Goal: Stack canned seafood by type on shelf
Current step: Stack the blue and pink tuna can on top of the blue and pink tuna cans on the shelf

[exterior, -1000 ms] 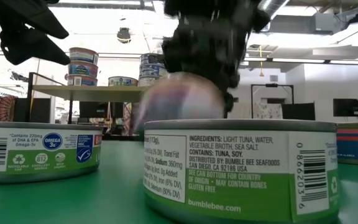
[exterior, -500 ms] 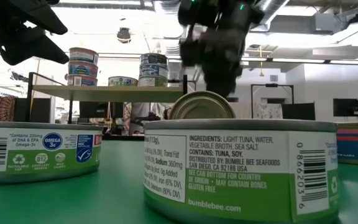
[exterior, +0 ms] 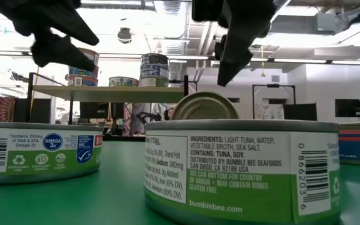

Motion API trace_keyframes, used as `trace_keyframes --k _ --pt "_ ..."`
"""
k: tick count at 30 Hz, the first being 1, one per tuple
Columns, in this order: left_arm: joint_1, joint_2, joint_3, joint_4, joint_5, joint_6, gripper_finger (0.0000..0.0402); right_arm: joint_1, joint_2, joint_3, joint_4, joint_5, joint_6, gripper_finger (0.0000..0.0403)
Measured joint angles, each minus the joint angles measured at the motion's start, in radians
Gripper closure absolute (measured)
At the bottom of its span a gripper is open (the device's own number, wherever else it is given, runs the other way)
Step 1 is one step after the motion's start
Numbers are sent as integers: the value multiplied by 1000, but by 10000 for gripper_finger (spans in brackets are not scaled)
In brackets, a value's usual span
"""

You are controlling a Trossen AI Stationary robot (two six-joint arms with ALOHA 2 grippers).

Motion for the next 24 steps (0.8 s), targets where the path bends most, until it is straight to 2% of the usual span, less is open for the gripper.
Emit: trace_keyframes --k 2,4,10,14,17,24 --pt "37 18 0 53 66 80 102 36 1 0 -3 88 5 116" --pt "75 46 2 111 127 154 97 59 1 0 -13 133 38 110" --pt "191 169 71 243 250 385 94 75 -18 -1 -64 155 151 113" --pt "255 265 142 250 347 477 94 88 -72 -1 -112 160 208 113" --pt "276 334 192 252 427 537 94 98 -124 -1 -190 209 234 113" --pt "279 473 313 252 476 659 94 108 -285 -56 -281 324 355 113"
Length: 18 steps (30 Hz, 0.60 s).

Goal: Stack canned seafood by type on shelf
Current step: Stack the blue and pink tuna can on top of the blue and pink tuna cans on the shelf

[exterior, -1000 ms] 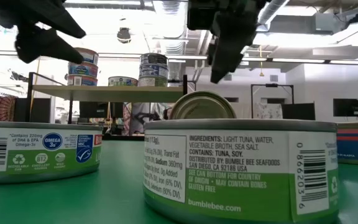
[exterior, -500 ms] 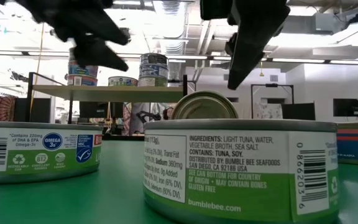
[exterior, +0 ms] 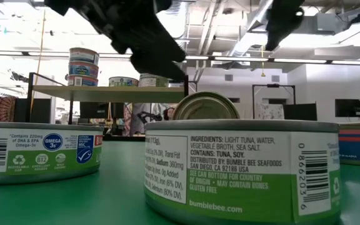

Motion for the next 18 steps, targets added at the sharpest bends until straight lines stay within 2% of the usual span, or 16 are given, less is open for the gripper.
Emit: trace_keyframes --k 6,12,15,18 --pt "-5 113 76 -18 -7 76 94 -2 -101 -63 -3 51 104 113" --pt "-5 163 88 -25 -19 77 97 -1 -119 -66 -20 72 116 113" --pt "-5 164 88 -45 -26 71 114 -2 -111 -66 -17 77 110 113" --pt "-5 164 88 -41 -29 71 149 -3 -108 -66 -20 79 94 113"
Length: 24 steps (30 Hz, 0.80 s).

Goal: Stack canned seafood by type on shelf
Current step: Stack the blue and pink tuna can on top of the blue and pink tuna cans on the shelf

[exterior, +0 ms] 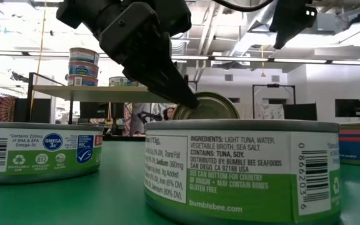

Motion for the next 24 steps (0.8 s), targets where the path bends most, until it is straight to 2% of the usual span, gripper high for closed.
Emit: trace_keyframes --k 4,8,11,15,20,24 --pt "0 0 0 27 18 -15 208 -5 -1 0 1 17 -9 113" --pt "0 -3 0 46 43 -18 209 -15 -9 0 -8 18 -11 113" --pt "-1 -50 -2 24 10 -12 209 -27 -29 0 -11 21 -12 113" --pt "4 -167 -2 -47 -63 17 209 -43 -65 1 -18 35 -44 113" --pt "32 -353 -2 -216 -155 59 209 -83 -104 1 -21 75 -85 113" --pt "59 -530 -2 -323 -316 119 209 -120 -111 1 13 79 -116 113"
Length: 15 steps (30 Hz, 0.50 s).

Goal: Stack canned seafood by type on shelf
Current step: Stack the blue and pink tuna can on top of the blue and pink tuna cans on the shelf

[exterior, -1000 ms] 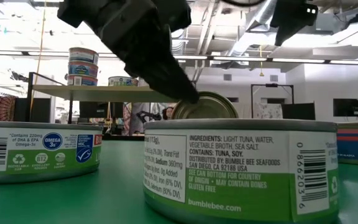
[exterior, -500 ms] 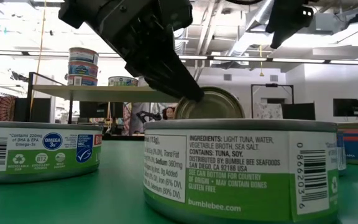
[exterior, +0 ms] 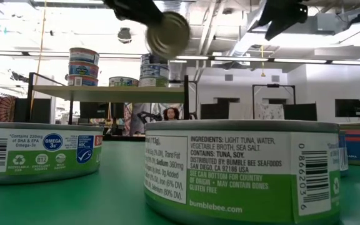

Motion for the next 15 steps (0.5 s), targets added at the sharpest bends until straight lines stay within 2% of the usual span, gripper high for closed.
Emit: trace_keyframes --k 8,12,15 --pt "14 -284 1 -44 -301 278 209 -22 14 0 87 22 -15 113" --pt "15 -368 1 -60 -419 533 209 -22 14 0 129 25 -17 113" --pt "15 -402 1 -83 -552 734 206 -22 14 0 126 28 -20 113"
